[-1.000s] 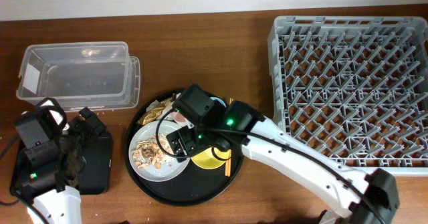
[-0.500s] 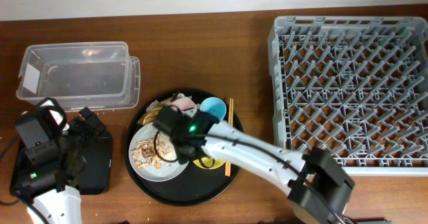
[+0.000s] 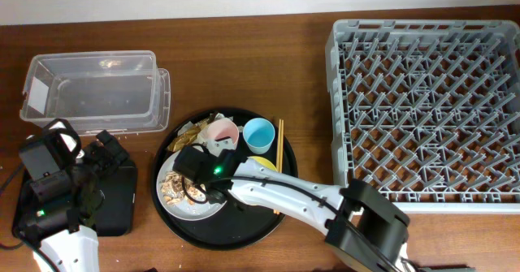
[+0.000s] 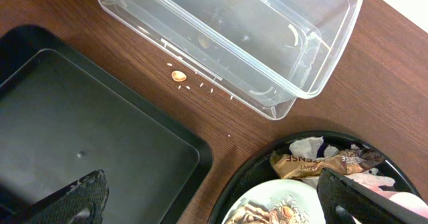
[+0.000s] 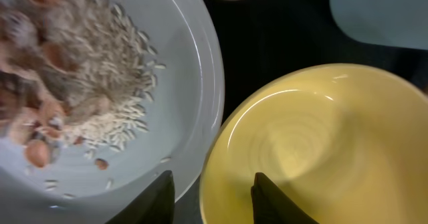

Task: Sort waste into correct bins and load items into the dishwasher rack
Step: 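Reach the right gripper over the black tray and grasp the yellow bowl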

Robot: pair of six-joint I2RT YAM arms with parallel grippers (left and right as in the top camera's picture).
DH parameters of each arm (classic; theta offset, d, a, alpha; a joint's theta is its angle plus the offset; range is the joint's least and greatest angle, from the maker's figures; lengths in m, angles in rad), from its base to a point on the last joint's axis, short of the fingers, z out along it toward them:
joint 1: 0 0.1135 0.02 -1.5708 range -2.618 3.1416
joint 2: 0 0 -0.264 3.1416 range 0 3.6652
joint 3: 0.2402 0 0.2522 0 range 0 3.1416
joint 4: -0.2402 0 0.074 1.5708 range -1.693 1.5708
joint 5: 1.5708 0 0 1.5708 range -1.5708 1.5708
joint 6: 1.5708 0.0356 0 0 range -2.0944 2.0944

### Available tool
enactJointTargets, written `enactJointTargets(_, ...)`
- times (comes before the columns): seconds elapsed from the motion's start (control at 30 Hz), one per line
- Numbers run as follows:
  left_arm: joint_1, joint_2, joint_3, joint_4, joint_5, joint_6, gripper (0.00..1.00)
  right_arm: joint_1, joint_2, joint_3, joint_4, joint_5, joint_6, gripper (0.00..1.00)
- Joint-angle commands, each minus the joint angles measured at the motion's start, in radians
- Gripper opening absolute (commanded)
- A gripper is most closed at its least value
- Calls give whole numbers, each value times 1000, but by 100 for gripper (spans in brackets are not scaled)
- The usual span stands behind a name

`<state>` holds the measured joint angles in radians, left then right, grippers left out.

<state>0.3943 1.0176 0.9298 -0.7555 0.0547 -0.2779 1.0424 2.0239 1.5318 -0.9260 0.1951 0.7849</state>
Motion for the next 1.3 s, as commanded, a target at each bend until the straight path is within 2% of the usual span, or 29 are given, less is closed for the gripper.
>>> enactJointTargets(0.0,4,3,14,2,-7,-10,99,5,32,16,2,26,10,38)
enactJointTargets(0.07,4,3,14,2,-7,-10,99,5,32,16,3,27,10,35)
enactJointTargets(0.13,4,3,14,2,-7,-10,99,5,33,16,3,27,10,28)
enactJointTargets(0.33,4,3,14,2,-7,-10,99,6,38,16,2,23,10,24)
enactJointTargets(0.43,4,3,14,2,-7,-10,99,5,38,16,2,19,10,16)
enactJointTargets(0.8,4,3,14,2,-7,-10,99,12,59,16,2,-4,10,17)
enactJointTargets(0.87,4,3,14,2,-7,-10,99,12,59,16,2,-4,10,15)
enactJointTargets(1.0,4,3,14,2,-7,-10,99,12,58,23,-4,-11,10,5)
enactJointTargets(1.27,4,3,14,2,-7,-10,99,11,45,132,-109,-28,10,4)
